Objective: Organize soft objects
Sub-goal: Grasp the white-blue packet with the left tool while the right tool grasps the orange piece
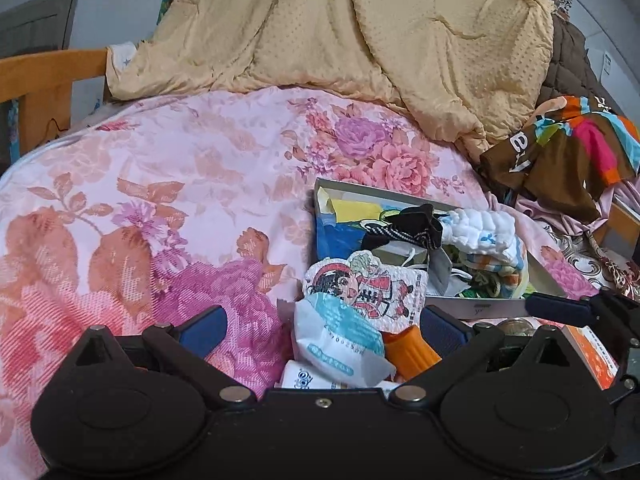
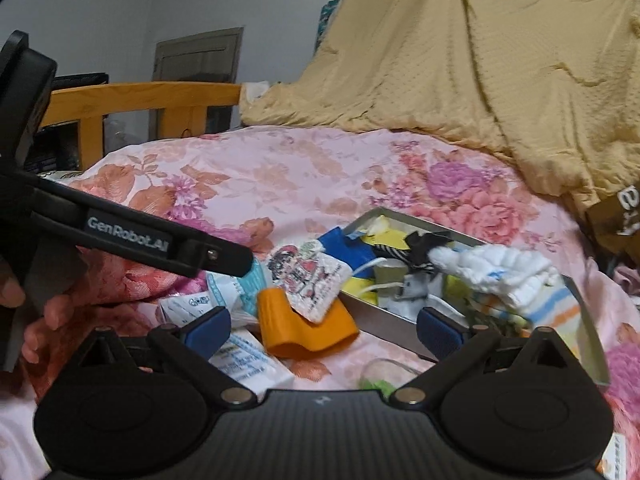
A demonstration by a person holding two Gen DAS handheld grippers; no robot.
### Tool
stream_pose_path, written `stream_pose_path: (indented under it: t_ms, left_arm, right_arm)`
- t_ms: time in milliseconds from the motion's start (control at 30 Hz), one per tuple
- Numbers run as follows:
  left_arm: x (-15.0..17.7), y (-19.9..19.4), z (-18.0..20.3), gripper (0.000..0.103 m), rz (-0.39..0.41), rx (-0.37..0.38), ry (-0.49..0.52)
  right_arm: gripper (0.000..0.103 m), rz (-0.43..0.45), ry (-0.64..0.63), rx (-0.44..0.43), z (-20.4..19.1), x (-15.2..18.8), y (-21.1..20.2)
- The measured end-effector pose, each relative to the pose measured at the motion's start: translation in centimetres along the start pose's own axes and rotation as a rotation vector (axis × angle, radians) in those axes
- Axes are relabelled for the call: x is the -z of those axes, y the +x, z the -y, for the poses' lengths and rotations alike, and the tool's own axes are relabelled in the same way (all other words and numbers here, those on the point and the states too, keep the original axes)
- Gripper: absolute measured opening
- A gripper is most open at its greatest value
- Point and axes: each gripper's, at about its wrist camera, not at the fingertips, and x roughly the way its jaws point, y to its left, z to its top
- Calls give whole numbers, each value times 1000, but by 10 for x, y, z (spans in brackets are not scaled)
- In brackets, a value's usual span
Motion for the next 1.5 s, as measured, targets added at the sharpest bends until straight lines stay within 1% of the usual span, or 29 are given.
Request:
stream_pose_path:
  t_ms: [67, 167, 300, 367, 467, 533, 667, 800, 867, 933, 967, 1033, 1133, 1333, 1500]
  left_arm:
    - [-2, 5, -3, 102, -11, 9, -20]
    - [-4, 12, -9, 102, -27, 14, -67]
    - [-5, 18, -15, 101, -41, 24, -116]
    - [-5, 21, -17, 98, -47, 30, -128]
    - [-4, 23, -16, 95, -48, 32, -129]
    - [-3, 24, -16, 89, -51, 25, -126]
    - [-2, 27, -16, 85, -60, 29, -128]
    - [-1, 30, -16, 79, -73, 42, -133]
    - [0, 31, -16, 74, -80, 55, -150]
    - [0, 33, -17, 66, -94, 68, -169]
    - [0, 34, -17, 65, -97, 68, -172]
    - [1, 35, -17, 59, -102, 75, -177]
    - [1, 36, -16, 53, -105, 88, -181]
    - [1, 36, -14, 50, -105, 92, -186]
    - [1, 36, -13, 48, -104, 95, -182]
  right_arm:
    - [95, -14, -16, -2, -2, -2, 7]
    - [94, -27, -35, 19, -7, -3, 14]
    - [92, -38, -57, 12, -11, -2, 20]
    - [88, -42, -61, 8, -12, -2, 23]
    - [85, -49, -66, 9, -14, -1, 27]
    - [84, -53, -70, 11, -15, -1, 28]
    - [82, -62, -71, 10, -16, 1, 31]
    - [79, -70, -70, 10, -16, 2, 33]
    - [74, -73, -67, 9, -16, 2, 34]
    - [69, -74, -67, 7, -16, 3, 35]
    - [65, -75, -67, 6, -16, 3, 36]
    - [62, -81, -65, -3, -16, 4, 36]
    - [56, -83, -65, -9, -16, 4, 37]
    - [48, -82, -71, -20, -19, 5, 37]
    - [39, -86, -77, -32, -21, 6, 38]
